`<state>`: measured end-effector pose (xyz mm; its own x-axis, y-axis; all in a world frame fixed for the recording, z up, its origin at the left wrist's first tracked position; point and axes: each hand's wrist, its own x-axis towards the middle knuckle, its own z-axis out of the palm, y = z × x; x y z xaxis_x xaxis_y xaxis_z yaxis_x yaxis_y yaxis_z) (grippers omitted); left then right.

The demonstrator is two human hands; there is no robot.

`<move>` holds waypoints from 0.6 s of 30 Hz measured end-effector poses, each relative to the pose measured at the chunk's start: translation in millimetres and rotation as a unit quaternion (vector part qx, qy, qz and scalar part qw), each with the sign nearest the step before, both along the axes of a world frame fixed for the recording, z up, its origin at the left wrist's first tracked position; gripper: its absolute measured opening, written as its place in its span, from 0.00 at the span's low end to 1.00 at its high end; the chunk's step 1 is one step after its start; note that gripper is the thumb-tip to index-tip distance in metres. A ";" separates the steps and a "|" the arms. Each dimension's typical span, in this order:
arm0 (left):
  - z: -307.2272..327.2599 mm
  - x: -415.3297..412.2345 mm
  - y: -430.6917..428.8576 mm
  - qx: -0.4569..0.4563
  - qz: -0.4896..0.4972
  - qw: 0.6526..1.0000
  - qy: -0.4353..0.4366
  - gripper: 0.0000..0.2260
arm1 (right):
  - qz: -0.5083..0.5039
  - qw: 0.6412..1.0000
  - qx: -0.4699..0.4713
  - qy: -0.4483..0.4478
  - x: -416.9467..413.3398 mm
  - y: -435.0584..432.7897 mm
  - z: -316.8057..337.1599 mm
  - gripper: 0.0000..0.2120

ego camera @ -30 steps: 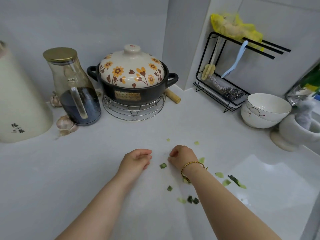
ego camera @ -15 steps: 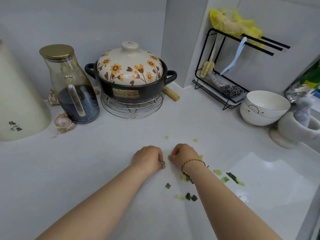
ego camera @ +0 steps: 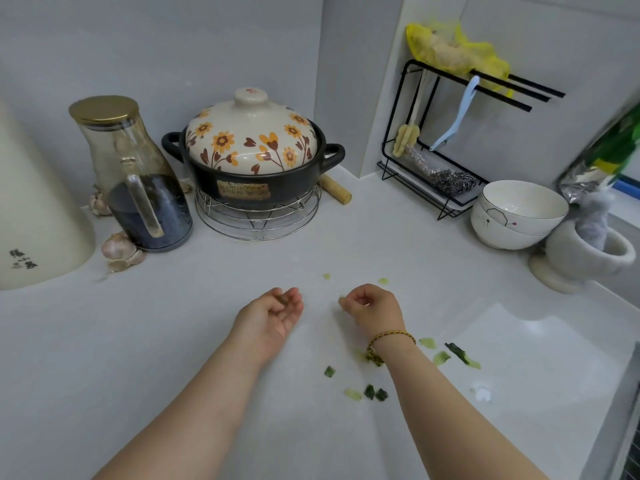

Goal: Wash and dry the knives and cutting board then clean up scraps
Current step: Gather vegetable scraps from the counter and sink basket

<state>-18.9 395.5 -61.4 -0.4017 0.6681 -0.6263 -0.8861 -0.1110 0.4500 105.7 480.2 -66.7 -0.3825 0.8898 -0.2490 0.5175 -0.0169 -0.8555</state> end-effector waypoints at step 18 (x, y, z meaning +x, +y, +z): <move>-4.4 19.8 11.7 0.067 -0.048 0.995 -0.053 0.21 | 0.156 0.956 0.243 -0.045 -23.6 -33.7 19.5 0.15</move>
<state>0.8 407.2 -65.8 -0.2678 0.7808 -0.5645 -0.9373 -0.0755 0.3403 82.1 446.5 -47.3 -0.6441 0.7553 0.1209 0.5046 0.5383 -0.6750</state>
